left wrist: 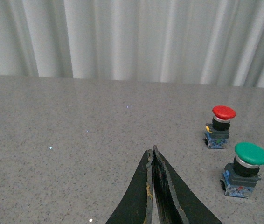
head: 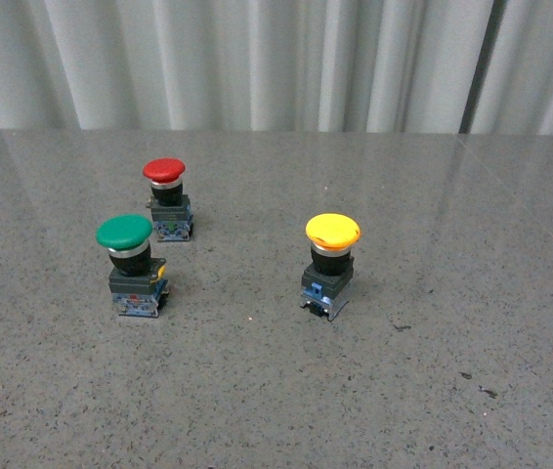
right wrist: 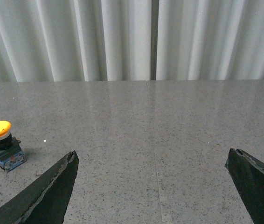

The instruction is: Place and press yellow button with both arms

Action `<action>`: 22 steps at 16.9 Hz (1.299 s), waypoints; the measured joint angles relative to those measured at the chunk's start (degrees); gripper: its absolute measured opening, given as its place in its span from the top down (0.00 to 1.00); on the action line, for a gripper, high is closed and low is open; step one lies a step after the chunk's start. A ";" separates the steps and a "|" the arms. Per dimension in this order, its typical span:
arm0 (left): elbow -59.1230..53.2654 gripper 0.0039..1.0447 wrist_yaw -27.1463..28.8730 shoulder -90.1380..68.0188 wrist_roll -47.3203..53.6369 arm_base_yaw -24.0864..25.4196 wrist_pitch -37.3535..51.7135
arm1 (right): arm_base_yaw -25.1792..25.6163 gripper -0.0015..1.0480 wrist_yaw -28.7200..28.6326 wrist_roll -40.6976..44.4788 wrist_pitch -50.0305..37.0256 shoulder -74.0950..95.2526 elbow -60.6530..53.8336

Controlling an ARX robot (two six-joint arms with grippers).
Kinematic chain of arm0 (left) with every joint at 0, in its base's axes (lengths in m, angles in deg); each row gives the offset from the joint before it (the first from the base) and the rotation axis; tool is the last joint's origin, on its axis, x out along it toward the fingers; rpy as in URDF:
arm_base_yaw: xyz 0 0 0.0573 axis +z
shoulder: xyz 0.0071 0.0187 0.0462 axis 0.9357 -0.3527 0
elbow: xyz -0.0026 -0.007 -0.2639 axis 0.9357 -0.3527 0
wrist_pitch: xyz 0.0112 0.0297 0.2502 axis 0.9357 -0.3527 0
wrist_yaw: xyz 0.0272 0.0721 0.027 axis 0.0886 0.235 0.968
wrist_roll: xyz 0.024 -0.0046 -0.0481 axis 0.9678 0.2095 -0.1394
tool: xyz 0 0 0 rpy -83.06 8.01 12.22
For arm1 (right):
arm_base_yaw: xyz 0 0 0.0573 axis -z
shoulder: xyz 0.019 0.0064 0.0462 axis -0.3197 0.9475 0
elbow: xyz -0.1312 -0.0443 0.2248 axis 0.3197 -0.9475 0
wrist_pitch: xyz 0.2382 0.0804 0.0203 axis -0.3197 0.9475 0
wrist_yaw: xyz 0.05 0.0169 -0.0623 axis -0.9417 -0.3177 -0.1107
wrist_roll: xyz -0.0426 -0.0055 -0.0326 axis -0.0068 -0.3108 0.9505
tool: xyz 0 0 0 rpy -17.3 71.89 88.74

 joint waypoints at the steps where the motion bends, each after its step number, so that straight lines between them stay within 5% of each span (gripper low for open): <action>1: -0.81 0.99 -0.90 2.19 0.00 -0.31 -1.40 | 0.00 0.06 -0.02 0.00 0.02 0.00 0.00; 17: -3.45 0.99 -0.96 20.46 0.02 -0.55 -15.82 | 0.00 0.06 -0.02 0.02 0.02 0.00 0.00; 22: -3.41 0.99 -0.96 29.90 0.02 -0.48 -26.34 | 0.00 0.06 -0.02 0.00 0.00 0.00 0.00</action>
